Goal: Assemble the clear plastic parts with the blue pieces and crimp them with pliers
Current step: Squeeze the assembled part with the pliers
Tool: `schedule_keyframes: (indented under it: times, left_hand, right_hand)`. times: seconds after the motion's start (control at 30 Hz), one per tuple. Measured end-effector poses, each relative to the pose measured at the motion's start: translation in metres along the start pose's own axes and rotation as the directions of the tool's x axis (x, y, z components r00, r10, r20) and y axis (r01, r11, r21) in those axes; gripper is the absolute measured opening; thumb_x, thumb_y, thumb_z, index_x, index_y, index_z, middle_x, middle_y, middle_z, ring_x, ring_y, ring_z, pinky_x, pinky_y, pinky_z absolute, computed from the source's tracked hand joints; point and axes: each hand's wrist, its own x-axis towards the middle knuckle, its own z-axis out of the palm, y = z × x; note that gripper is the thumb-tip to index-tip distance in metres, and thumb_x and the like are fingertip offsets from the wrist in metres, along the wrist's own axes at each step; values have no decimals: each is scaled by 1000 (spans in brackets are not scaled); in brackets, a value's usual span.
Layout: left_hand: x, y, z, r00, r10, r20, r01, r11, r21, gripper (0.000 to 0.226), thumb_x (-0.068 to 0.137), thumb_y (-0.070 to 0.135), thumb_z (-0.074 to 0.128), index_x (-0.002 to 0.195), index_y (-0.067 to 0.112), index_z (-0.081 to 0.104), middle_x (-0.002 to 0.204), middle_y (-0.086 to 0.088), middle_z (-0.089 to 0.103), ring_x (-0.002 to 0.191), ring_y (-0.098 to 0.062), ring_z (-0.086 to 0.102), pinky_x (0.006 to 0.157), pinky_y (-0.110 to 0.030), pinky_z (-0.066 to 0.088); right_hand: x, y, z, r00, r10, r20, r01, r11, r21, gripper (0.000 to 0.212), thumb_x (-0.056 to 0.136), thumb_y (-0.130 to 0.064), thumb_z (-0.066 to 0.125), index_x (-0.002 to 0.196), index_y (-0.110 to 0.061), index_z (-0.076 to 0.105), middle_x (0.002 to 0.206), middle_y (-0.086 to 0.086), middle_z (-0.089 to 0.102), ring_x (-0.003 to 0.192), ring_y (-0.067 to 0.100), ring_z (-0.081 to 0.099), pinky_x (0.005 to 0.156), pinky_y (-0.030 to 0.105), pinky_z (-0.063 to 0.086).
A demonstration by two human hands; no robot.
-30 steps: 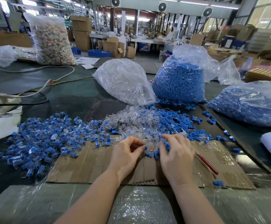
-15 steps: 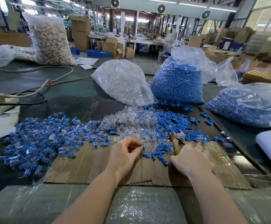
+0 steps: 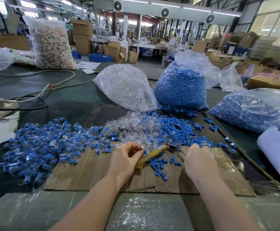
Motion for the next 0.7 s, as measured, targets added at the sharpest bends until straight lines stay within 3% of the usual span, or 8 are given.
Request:
schedule_keyframes:
  times: [0.2, 0.3, 0.37, 0.47, 0.57, 0.7]
  left_hand:
    - [1, 0, 1, 1000, 16, -25, -14, 998, 60, 11, 84, 7, 65, 84, 18, 63, 80, -3, 65, 60, 3, 61, 52, -10, 47]
    - [0, 0, 2, 999, 30, -40, -25, 995, 100, 12, 84, 8, 65, 83, 20, 63, 79, -1, 65, 62, 1, 60, 55, -9, 47]
    - [0, 0, 2, 998, 35, -56, -28, 992, 123, 14, 84, 9, 66, 81, 23, 63, 78, 2, 65, 66, -2, 59, 58, -9, 46]
    - [-1, 0, 3, 997, 37, -74, -25, 988, 153, 15, 84, 11, 67, 80, 25, 62, 77, 5, 65, 70, -4, 59, 60, -8, 46]
    - [-1, 1, 4, 995, 42, -88, -23, 977, 210, 14, 84, 14, 67, 81, 27, 61, 77, 8, 64, 71, -3, 59, 60, -7, 45]
    - [1, 9, 6, 989, -3, -151, 22, 992, 127, 13, 86, 10, 64, 81, 22, 62, 78, 4, 64, 65, 2, 60, 54, -6, 44]
  right_hand:
    - [3, 3, 9, 999, 15, 28, -15, 1000, 14, 12, 91, -2, 35, 84, -10, 40, 104, 12, 58, 103, 25, 50, 91, 31, 40]
    - [4, 4, 13, 995, 17, 101, -22, 998, 53, 12, 95, -8, 34, 88, -9, 44, 115, 15, 56, 122, 30, 43, 104, 35, 33]
    - [2, 4, 14, 991, 30, 130, -40, 996, 79, 10, 93, -5, 36, 88, -11, 43, 118, 16, 55, 127, 30, 39, 103, 34, 32]
    - [-3, 3, 14, 992, 52, 116, -62, 995, 81, 12, 88, 0, 39, 91, -12, 41, 118, 16, 53, 118, 30, 45, 95, 35, 39]
    - [-2, 4, 13, 995, 51, 82, -57, 996, 70, 13, 90, -1, 40, 93, -13, 39, 98, 8, 58, 94, 26, 59, 73, 33, 48]
    - [2, 4, 13, 1000, 31, 4, -31, 997, 69, 15, 90, 0, 39, 90, -14, 38, 69, -1, 51, 62, 15, 52, 48, 25, 36]
